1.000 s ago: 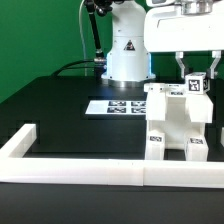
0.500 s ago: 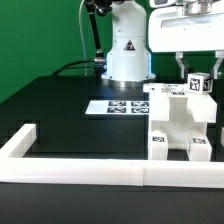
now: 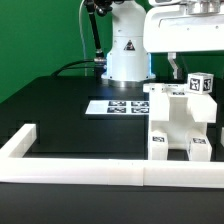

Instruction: Assemble chair

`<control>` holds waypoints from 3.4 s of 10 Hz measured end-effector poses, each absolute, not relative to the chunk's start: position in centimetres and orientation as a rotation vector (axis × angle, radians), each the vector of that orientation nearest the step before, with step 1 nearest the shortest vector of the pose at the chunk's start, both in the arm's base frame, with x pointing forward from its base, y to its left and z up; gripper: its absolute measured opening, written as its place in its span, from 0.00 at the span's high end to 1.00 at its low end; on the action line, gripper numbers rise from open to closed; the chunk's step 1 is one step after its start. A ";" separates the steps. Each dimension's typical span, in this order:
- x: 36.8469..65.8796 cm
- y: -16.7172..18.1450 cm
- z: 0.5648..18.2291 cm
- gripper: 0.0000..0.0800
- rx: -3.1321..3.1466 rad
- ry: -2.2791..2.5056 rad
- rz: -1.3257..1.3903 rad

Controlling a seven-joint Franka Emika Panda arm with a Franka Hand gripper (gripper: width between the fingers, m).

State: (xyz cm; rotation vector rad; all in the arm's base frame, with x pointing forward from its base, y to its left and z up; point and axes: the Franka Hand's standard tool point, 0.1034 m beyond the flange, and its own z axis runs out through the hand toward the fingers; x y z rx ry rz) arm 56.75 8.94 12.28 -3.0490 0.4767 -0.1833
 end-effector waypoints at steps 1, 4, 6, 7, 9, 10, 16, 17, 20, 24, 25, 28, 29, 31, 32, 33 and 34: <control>56.7 8.9 12.2 0.19 -3.080 0.286 -0.187; 56.9 9.3 12.4 0.19 -3.109 -0.056 -0.197; 57.0 9.2 12.5 0.19 -3.111 -0.231 -0.200; 57.0 9.2 12.5 0.19 -3.109 -0.320 -0.201; 57.0 9.1 12.5 0.19 -3.098 -0.496 -0.202; 57.0 9.0 12.5 0.19 -3.088 -0.606 -0.201; 57.1 8.7 12.5 0.64 -3.070 -0.748 -0.200; 57.1 8.7 12.5 0.64 -3.078 -0.703 -0.201; 57.1 8.4 12.5 0.64 -3.111 -0.265 -0.202; 57.0 8.6 12.4 0.64 -3.064 0.375 -0.191; 57.0 8.7 12.4 0.64 -3.041 0.500 -0.187; 57.1 8.7 12.4 0.64 -2.946 0.836 -0.168; 57.0 8.8 12.3 0.64 -2.905 0.958 -0.162; 57.1 9.0 12.3 0.64 -2.811 1.166 -0.155; 57.1 9.0 12.3 0.64 -2.815 1.157 -0.155; 57.1 9.0 12.3 0.53 -2.820 1.147 -0.156; 57.0 9.0 12.3 0.53 -2.841 1.099 -0.157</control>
Offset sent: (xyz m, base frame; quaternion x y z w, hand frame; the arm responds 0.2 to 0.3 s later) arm 0.0050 0.0085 0.0077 0.0062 -0.0112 -0.2378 0.9712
